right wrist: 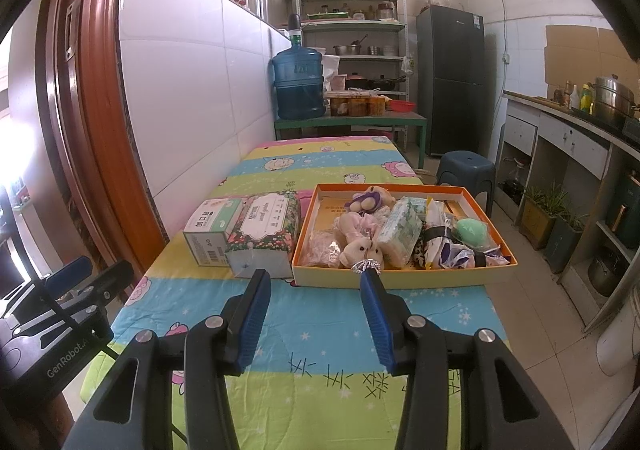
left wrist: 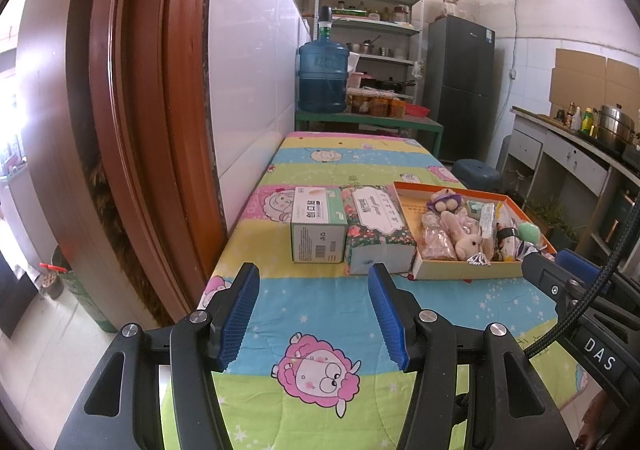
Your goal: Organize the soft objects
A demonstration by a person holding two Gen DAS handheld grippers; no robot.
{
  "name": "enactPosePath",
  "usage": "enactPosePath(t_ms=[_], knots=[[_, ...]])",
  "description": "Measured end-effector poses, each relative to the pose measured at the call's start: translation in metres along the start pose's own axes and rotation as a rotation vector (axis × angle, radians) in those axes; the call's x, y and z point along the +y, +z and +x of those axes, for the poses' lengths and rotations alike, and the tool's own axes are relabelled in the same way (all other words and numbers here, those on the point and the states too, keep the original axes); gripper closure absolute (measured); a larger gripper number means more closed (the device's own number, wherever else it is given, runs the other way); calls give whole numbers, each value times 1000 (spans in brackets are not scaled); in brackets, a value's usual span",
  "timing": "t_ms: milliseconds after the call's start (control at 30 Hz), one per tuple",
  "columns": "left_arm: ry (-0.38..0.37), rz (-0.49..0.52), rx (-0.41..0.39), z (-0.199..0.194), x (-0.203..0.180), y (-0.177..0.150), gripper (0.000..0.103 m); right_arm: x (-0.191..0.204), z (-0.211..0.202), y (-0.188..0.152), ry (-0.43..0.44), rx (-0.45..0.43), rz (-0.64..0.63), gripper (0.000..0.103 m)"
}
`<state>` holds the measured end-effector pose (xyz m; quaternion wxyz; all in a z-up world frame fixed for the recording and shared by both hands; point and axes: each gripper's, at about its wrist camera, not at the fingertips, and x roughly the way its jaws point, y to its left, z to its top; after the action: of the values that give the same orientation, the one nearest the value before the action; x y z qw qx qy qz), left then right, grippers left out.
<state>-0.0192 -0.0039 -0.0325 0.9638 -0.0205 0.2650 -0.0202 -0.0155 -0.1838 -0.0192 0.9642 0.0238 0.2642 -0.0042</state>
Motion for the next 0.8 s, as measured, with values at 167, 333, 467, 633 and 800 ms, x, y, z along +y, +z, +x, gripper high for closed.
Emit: enactPosePath(t_ms=[167,333,467,633,800], knots=[[1,1,0,0,0,1,45,0,0,1,0,1,1,56],[0,1,0,0,1,1,45,0,0,1,0,0,0,56],[-1,1,1,0,1,1,45,0,0,1,1,1,1,56],[-1,1,2,1,1,1,45,0,0,1,0,0,0,56],[-1,1,3,1,1,1,45,1,1,0,1,2,-1,56]])
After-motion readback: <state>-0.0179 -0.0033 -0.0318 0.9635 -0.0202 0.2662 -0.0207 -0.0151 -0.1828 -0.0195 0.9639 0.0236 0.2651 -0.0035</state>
